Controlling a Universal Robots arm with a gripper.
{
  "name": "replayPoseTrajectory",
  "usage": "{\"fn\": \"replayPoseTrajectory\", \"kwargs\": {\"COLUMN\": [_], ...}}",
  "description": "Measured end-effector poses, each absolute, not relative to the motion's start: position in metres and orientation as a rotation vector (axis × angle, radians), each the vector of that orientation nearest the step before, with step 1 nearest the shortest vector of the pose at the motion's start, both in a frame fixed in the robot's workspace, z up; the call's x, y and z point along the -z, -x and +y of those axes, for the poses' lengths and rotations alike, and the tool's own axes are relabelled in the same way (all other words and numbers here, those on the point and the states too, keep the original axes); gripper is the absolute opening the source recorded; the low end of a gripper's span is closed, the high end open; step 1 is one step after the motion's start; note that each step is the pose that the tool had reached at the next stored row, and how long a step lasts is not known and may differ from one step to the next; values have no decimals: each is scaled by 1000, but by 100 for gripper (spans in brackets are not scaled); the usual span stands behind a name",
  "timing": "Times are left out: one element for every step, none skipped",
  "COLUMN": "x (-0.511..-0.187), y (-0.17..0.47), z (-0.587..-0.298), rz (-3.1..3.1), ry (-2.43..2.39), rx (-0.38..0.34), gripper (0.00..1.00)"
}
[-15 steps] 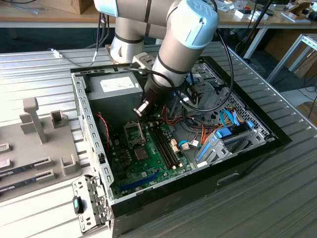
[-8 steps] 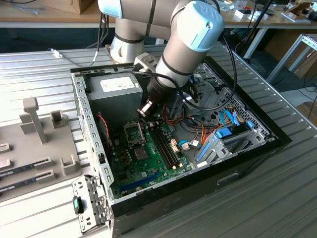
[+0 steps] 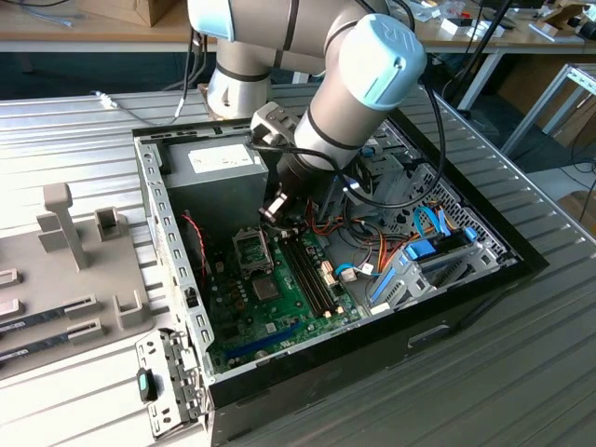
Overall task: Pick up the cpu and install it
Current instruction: 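Close the cpu cover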
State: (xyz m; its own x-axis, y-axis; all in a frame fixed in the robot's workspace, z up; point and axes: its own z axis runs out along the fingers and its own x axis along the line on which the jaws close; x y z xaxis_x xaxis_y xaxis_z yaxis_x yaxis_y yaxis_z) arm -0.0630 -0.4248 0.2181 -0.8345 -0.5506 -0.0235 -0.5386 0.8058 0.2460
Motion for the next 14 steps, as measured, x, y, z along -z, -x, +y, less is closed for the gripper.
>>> {"fn": "replayPoseTrajectory", "kwargs": {"x": [-217,-215,-214,-212,-209,-207,-207,-206,-205,-205,-204,-203,-203,-203], "y": [63,63,63,63,63,63,63,63,63,63,63,63,63,63], "z": [-425,-427,-428,-430,-433,-435,-435,-436,-436,-436,-436,-436,-436,-437], "rz": [-2939,-2939,-2940,-2940,-2940,-2939,-2938,-2937,-2935,-2934,-2932,-2932,-2931,-2929], "ry": [-888,-889,-890,-891,-894,-897,-899,-903,-907,-910,-914,-916,-919,-923], "rx": [382,394,405,417,428,432,434,437,440,443,449,453,457,461], "gripper": [11,11,11,11,11,11,11,11,11,11,11,11,11,11]}}
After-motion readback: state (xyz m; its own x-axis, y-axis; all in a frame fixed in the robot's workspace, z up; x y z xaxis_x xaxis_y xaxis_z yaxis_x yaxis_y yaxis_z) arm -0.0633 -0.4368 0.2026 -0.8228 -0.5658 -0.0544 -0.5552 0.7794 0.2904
